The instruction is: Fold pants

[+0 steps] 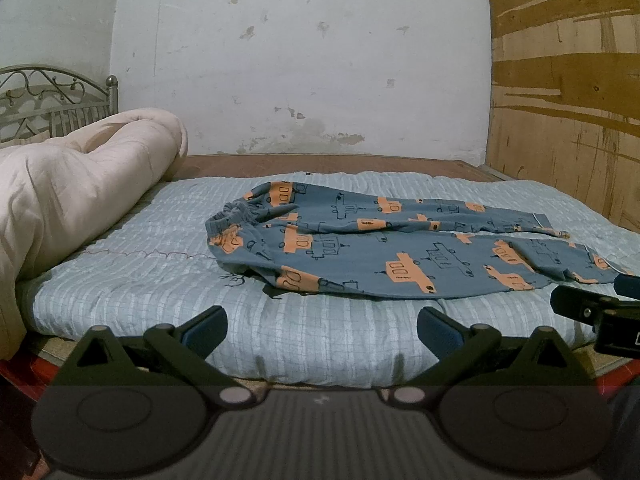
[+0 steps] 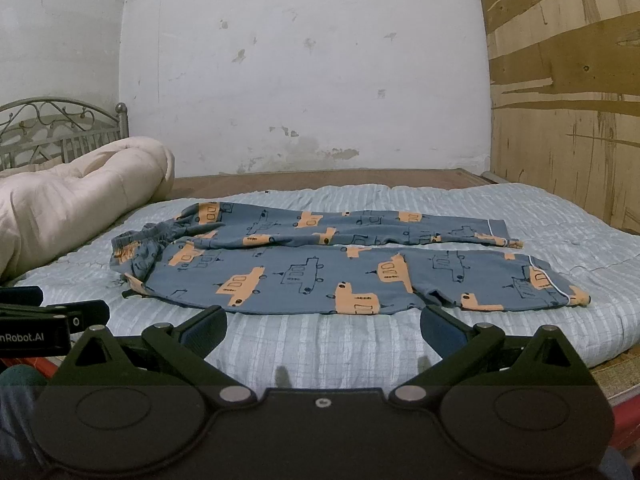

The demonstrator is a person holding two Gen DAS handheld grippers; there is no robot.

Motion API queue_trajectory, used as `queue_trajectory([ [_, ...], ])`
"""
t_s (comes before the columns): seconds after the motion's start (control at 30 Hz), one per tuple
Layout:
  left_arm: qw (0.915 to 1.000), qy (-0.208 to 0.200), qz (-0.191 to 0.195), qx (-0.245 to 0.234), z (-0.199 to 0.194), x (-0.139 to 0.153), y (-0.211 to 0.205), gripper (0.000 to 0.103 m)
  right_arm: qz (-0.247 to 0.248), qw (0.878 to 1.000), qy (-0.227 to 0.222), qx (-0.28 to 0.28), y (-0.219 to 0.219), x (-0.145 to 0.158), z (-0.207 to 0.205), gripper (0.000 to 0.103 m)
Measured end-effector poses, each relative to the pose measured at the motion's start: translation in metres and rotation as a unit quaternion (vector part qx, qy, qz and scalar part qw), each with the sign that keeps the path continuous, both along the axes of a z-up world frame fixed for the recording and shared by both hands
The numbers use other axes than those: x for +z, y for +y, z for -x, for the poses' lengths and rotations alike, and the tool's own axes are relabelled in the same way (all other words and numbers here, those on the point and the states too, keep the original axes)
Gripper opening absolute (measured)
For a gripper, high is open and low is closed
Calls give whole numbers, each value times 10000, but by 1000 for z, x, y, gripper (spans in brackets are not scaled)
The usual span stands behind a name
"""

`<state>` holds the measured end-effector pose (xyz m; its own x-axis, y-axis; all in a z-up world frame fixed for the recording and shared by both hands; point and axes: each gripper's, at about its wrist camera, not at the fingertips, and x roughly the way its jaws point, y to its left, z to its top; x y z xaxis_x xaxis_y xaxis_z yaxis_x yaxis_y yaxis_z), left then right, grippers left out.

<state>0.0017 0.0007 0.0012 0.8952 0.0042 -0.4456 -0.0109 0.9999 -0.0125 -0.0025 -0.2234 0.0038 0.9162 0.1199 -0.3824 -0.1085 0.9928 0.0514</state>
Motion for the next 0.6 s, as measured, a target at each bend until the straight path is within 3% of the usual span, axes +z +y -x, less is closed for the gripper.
queue_trajectory([
  [0.6, 10000, 7, -8, 0, 0, 0, 0, 102, 8, 10000, 13, 4, 1, -2, -1, 102],
])
